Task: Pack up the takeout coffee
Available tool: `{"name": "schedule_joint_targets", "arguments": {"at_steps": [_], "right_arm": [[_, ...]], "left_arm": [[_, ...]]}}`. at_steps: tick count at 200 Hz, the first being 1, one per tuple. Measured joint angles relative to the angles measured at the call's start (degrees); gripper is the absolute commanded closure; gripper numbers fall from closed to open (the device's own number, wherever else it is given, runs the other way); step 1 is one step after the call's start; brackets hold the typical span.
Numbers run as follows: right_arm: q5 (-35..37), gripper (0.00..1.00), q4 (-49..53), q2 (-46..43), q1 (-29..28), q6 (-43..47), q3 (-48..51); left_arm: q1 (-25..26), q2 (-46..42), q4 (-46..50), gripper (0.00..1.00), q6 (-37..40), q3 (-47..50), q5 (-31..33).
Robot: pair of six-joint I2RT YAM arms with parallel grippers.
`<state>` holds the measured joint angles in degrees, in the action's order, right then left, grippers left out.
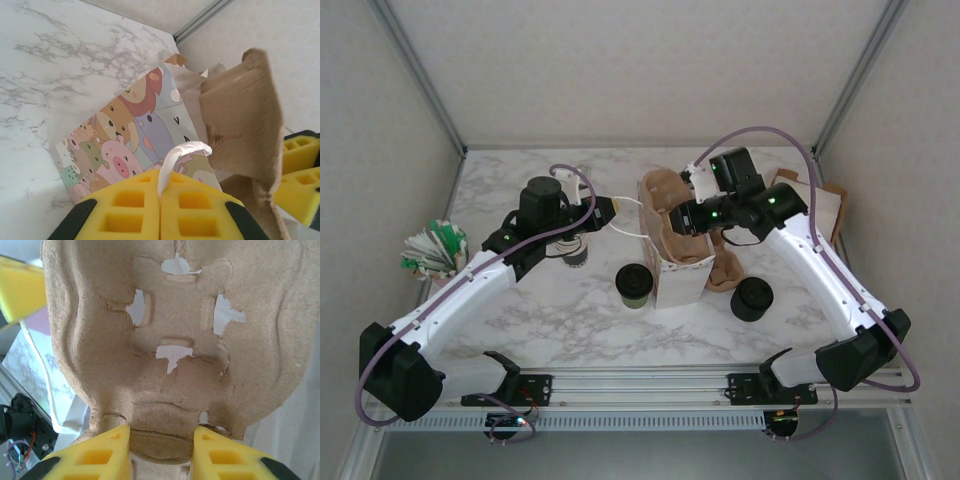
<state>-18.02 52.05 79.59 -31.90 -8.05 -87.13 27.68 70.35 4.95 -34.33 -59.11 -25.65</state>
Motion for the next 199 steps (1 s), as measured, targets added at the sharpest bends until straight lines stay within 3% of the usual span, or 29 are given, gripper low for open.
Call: {"name": "schedule_joint_targets", "arguments": {"at_steps": [199], "right_arm": [[4.6,0.72,3.8,4.7,-0.7,0.5,-1.0]], "left_arm": [[0.0,0.7,0.0,0.95,0.0,0.0,1.6]]}}
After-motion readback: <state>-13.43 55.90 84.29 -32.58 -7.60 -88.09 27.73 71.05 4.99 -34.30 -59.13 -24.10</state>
